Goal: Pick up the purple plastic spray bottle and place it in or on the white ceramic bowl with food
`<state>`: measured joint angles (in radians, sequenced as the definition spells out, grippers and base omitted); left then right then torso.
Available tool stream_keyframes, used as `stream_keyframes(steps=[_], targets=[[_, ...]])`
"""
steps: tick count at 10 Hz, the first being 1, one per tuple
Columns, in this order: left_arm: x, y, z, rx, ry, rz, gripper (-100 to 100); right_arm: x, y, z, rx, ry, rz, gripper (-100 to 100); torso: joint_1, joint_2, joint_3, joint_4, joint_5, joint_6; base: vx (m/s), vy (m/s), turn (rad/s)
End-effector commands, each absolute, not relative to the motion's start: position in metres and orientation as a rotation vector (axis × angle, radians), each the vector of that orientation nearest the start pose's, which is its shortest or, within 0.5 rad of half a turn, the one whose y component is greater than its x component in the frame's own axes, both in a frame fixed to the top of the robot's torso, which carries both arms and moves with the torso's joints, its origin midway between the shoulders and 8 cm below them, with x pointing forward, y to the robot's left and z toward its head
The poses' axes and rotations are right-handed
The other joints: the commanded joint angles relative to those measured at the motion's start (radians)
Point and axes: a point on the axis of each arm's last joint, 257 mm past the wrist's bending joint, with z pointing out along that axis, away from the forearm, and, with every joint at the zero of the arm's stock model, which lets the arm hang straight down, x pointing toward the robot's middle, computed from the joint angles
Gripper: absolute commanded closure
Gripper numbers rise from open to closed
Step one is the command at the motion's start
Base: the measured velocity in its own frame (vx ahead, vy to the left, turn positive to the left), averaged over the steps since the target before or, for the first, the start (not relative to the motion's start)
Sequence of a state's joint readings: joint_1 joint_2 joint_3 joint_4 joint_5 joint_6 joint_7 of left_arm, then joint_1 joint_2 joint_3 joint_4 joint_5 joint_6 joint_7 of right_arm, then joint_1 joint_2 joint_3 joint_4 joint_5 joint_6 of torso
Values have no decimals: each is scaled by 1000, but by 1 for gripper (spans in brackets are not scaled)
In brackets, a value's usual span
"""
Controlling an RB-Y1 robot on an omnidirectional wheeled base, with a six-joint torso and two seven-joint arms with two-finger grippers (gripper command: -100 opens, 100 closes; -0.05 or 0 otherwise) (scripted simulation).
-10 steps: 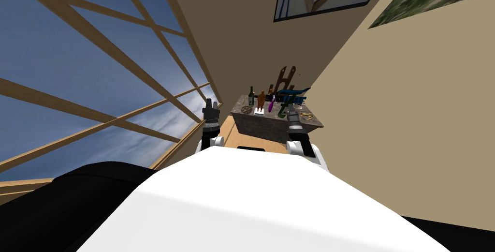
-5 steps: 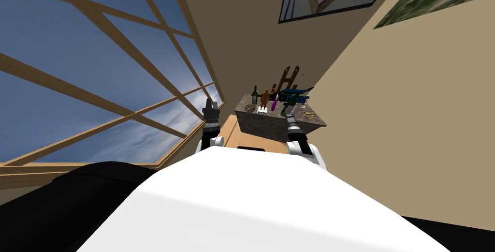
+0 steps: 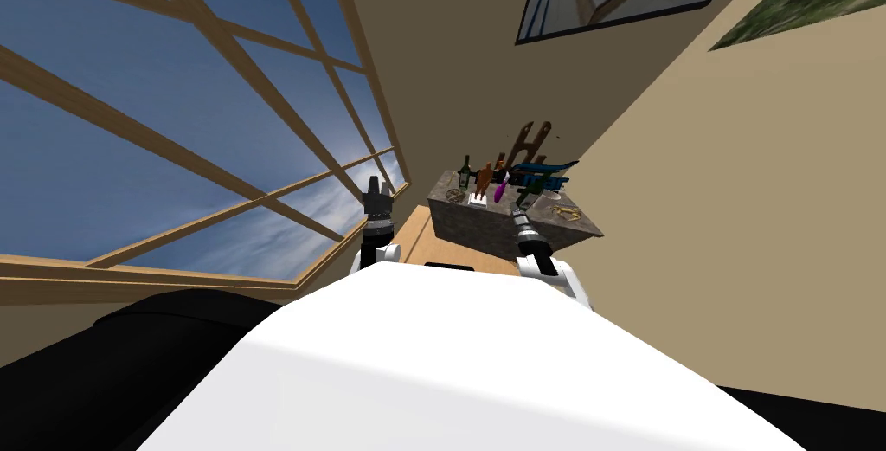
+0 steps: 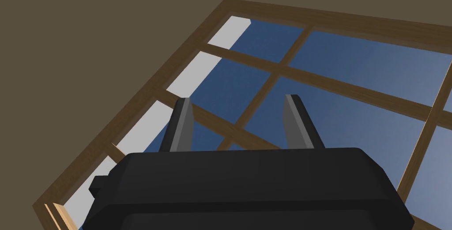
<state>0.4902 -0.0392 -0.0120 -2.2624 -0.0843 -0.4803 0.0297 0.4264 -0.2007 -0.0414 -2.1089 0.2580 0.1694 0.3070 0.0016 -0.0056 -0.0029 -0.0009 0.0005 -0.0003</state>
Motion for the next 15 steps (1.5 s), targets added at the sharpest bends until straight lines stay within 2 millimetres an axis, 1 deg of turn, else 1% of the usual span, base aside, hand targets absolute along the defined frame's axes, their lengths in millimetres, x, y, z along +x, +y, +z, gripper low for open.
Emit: stream_keyframes(steps=[1,4,7,8,11,14,15], targets=[[353,270,16,-670,641,-1285,0,419,-352,-194,706,1495,393,-100,0,0,0,0,0,0,109,30,156],[353,270,16,-670,641,-1285,0,405,-384,-217,660,1585,213,-100,-2,-3,-2,-1,-1,0,136,8,156],[353,270,16,-670,641,-1285,0,389,-418,-231,597,1659,36,-100,-3,-7,-4,-2,0,0,192,-9,159],[353,270,16,-670,641,-1285,0,389,-418,-231,597,1659,36,-100,-4,-7,-4,-2,-1,0,113,-18,43],[353,270,16,-670,641,-1285,0,374,-448,-237,528,1713,-124,-100,-2,-2,-1,-1,0,0,113,-19,133],[353,270,16,-670,641,-1285,0,363,-472,-237,461,1747,-252,-100,-1,-4,-2,-1,0,1,132,-2,117],[353,270,16,-670,641,-1285,0,358,-483,-235,425,1761,-312,-100,-1,-3,-2,-1,0,1,139,1,131]])
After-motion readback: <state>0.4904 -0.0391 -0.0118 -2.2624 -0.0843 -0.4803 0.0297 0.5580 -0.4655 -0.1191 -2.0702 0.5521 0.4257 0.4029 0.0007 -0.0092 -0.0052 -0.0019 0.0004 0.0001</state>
